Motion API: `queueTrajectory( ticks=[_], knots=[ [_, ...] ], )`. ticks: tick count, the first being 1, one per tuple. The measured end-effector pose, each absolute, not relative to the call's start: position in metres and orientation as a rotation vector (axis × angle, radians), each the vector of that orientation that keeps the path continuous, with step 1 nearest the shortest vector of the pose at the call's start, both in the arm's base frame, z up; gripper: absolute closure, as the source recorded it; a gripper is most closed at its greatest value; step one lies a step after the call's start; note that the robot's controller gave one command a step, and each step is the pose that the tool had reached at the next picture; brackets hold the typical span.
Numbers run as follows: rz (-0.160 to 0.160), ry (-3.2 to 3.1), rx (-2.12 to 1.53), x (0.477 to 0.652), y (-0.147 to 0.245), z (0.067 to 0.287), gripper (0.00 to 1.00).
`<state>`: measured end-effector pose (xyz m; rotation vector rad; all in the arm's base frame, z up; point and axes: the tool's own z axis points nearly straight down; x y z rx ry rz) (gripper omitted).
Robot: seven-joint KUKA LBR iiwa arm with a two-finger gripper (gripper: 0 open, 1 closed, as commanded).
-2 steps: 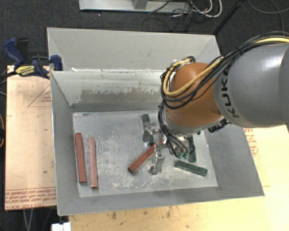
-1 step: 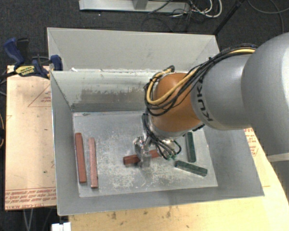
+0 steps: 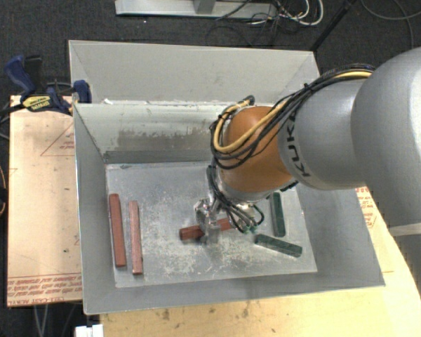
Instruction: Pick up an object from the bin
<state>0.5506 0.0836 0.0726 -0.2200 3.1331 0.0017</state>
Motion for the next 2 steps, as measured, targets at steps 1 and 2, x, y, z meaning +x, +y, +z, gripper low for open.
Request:
queueTrajectory(
  ticks=[1, 2],
  knots=[
    [0.002, 3.130, -0.243, 0.5286, 0.0818, 0.1984, 1.00],
    [0.002, 3.130, -0.242, 0.5286, 0.0818, 0.1983, 1.00]
  ],
)
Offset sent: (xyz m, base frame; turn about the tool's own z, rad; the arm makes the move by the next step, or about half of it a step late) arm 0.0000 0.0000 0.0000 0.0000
